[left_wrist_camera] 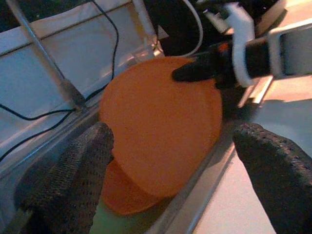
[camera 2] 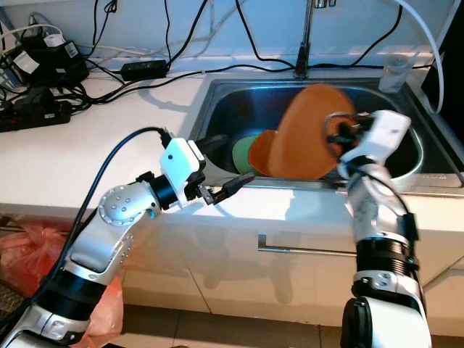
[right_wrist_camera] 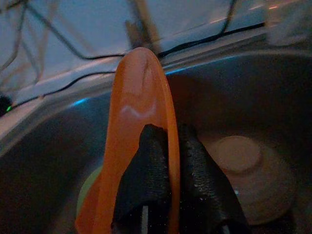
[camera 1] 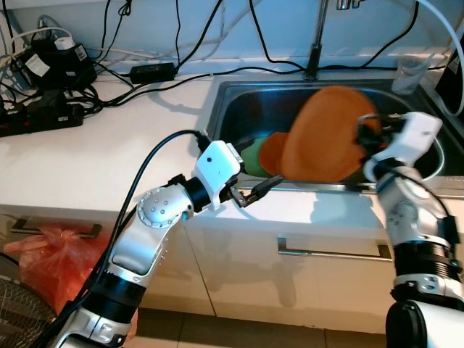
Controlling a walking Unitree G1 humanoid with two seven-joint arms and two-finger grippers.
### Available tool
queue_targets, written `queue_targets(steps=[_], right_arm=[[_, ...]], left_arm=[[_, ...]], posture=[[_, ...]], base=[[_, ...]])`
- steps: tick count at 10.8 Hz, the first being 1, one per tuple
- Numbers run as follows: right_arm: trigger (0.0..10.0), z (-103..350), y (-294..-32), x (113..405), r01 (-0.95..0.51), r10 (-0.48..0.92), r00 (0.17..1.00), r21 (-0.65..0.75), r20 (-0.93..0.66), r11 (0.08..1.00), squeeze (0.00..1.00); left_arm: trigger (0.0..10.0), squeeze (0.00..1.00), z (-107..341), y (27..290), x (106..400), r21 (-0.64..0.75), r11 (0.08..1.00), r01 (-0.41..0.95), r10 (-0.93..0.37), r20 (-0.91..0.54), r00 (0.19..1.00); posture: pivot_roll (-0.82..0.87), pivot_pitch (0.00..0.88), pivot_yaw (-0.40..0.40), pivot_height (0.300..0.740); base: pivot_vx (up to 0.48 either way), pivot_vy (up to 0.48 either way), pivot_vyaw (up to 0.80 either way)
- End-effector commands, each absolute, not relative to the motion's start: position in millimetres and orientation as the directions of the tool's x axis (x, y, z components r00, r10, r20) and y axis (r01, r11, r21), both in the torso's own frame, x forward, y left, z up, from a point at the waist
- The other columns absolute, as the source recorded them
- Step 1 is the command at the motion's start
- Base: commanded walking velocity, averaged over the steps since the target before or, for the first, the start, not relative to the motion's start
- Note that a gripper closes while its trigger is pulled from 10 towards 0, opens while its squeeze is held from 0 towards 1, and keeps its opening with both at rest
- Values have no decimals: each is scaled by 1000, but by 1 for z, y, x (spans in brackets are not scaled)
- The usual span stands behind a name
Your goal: Kitchen organization
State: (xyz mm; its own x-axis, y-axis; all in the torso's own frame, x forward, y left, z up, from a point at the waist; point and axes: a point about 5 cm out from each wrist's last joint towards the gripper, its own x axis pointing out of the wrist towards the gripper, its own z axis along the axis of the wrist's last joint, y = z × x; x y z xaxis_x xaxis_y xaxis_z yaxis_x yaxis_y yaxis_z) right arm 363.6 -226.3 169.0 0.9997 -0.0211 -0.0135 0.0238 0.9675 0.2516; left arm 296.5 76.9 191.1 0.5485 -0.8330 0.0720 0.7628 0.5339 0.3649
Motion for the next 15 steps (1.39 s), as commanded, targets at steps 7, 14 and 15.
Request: queue_targets(steps=[7,14,15], right_arm=[[10000,203,-216,396,-51,42,995,102,94,993,0],[10000,188,-206,401,-98,94,995,191,30,977,953],[10000,187,-205,401,-102,99,995,189,26,977,1000]], left_arm=[[10000,1000,188,89,286,353,483,801,-850,-32,527],[10000,1000,186,77,284,348,491,798,-848,-19,530],[10000,1000,186,77,284,348,494,797,-846,-19,532]], posture=[[40,8,125,740],[36,0,107,740],[38,0,104,740]], base=[[0,0,0],[0,0,0],[0,0,0]])
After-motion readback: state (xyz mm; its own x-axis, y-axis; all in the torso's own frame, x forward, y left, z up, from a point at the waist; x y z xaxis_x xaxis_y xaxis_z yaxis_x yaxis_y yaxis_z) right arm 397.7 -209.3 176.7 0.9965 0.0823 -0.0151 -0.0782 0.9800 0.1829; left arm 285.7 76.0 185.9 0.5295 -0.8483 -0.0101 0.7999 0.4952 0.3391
